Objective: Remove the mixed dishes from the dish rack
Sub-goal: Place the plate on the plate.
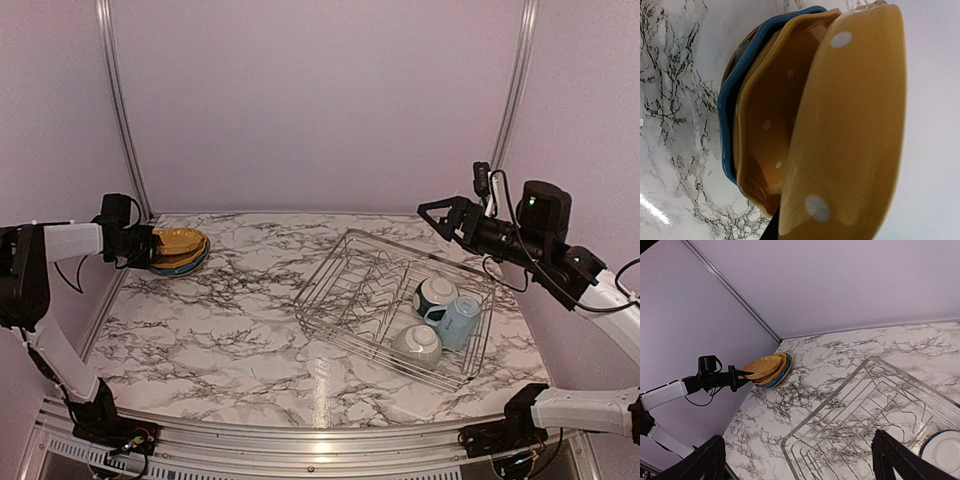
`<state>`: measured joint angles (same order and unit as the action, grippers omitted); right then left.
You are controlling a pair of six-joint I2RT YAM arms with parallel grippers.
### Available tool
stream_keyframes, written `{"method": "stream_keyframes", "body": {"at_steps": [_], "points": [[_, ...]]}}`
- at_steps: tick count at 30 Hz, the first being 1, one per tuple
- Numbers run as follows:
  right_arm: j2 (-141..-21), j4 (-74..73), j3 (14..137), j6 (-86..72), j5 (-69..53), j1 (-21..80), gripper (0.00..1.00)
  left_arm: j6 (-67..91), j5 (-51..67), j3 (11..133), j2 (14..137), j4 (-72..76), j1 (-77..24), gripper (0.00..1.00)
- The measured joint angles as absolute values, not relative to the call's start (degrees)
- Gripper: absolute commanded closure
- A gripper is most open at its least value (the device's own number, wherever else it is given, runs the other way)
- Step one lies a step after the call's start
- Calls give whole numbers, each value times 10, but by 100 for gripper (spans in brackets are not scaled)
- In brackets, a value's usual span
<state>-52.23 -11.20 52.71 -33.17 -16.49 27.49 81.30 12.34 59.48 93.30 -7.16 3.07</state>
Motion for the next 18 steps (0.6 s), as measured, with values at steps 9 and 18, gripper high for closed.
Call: {"method": "stream_keyframes", "body": {"at_steps": [9, 18], "points": [[-521, -112, 527, -329, -161, 273, 2, 821, 137, 600, 955, -44, 31, 80], [-523, -112, 527, -329, -159, 271, 1, 815, 137, 592, 954, -29, 31, 52]]}}
